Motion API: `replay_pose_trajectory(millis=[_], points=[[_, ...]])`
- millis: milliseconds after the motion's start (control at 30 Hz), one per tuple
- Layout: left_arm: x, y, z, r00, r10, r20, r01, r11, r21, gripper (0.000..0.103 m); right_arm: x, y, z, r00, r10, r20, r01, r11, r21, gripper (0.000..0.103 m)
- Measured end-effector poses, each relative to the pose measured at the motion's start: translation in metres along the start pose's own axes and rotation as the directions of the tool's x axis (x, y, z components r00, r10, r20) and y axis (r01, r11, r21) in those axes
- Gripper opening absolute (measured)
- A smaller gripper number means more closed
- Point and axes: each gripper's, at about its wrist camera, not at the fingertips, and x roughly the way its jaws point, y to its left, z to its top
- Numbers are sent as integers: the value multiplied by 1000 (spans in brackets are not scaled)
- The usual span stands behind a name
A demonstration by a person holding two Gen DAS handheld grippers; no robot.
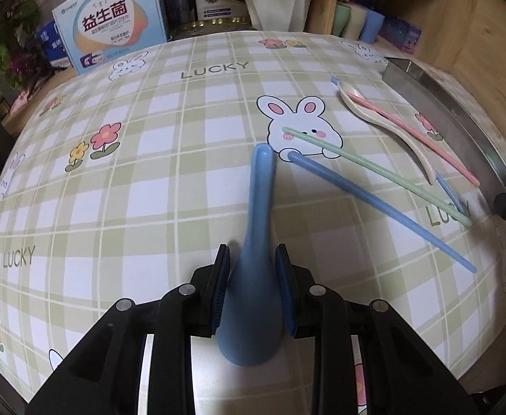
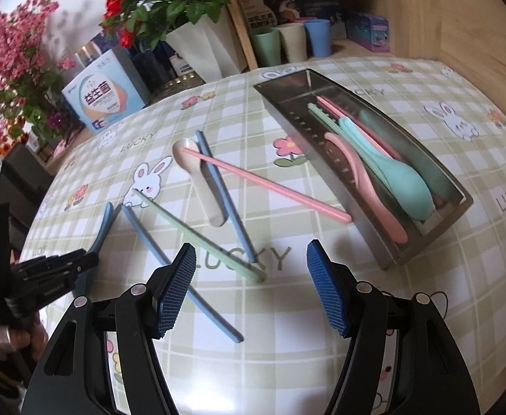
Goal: Organize utensils
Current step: 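Grasp the blue spoon handle with the left tool, then grasp a blue chopstick with the right tool while the left tool lifts the blue spoon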
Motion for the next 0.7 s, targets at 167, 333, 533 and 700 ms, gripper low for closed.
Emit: replay_pose_trajectory(millis=[167,333,533,700], points=[[1,-5,3,1000,23,-16,-23,1000,-19,26,5,3,-4,1000,16,-15,-16,1000,-11,65],[-1,-12,1,1000,12,-4,-12,1000,-23,23,6,6,-7,999,28,-26,-29,999,-43,64],[-9,-10,-13,998,-60,14,61,994,-96,21,9,13,-11,997,57,-53,-63,992,-111,63],[-16,-1,-21,995,-97,21,99,986,-136,17,26,38,-11,988,80,-131,-110,965,-240,50]])
